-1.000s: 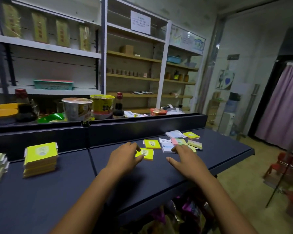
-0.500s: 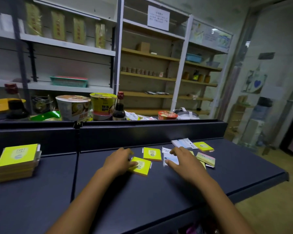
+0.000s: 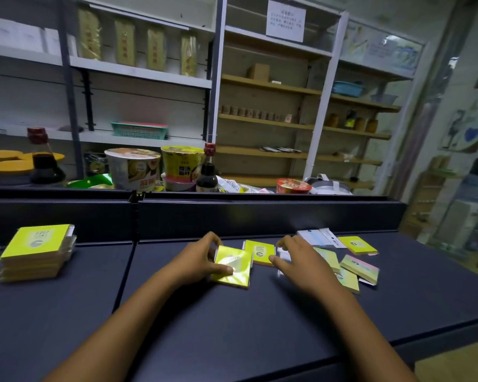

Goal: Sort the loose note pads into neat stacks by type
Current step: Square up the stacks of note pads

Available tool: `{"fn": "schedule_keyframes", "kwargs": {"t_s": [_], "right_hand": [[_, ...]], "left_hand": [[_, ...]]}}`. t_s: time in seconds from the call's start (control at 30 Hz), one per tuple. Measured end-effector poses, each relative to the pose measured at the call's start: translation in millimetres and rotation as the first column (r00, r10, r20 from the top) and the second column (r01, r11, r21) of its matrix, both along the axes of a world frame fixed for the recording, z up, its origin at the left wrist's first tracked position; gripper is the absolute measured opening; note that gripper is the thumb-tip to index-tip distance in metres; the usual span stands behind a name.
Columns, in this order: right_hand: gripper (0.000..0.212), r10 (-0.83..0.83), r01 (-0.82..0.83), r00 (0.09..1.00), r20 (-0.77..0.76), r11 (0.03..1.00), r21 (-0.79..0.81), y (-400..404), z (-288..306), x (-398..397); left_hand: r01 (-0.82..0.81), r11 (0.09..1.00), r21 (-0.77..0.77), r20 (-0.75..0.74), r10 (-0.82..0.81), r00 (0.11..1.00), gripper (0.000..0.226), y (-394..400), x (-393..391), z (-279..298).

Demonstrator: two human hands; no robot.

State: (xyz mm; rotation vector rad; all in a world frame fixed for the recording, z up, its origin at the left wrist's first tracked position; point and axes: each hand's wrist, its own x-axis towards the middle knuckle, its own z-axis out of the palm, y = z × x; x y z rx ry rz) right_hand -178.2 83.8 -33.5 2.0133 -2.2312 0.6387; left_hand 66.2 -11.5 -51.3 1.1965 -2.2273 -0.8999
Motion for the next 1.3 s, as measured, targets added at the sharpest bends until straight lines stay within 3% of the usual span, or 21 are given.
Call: {"fn": "schedule_keyframes", "kwargs": {"t_s": [0.2,0.37,0.43,0.7,0.9,1.07,1.3], "right_hand": [[0.034,0.038,-0.038,0.999,-0.002,0.999,0.013,-13,-7,-2],[0.035,0.078,-0.08,0.996,0.041,0.996,0.049,-27,-6,-3],[0.038,0.089,-0.092,0.995,0.045,0.993,0.069,-33,-4,-3],[0.073,0.052,-0.048,0.999,-0.007,0.968,0.247,-52,5,-9],[0.077,0.053,-0.057,0.998,0.019,0.951,0.305,-58,9,-13],[0.081,0.04,-0.036,0.999,-0.015,0.981,0.192,-59,7,-6],[0.071,0.049,-0.048,0.985,0.166,0.999,-0.008,-45,-3,19]], "left_hand": [[-0.056,0.998,-0.014,-0.296,0.049,0.954,0.047,5,4,11],[-0.125,0.986,0.107,-0.618,0.164,0.768,0.042,8,8,24],[-0.129,0.983,0.13,-0.683,0.183,0.707,0.047,8,10,29],[-0.108,0.99,0.095,-0.72,0.143,0.679,0.059,11,12,35],[-0.107,0.991,0.077,-0.714,0.13,0.688,0.065,13,9,38],[-0.117,0.991,0.069,-0.727,0.13,0.674,0.066,15,7,39],[-0.133,0.99,0.051,-0.725,0.129,0.676,0.068,18,8,39]]}}
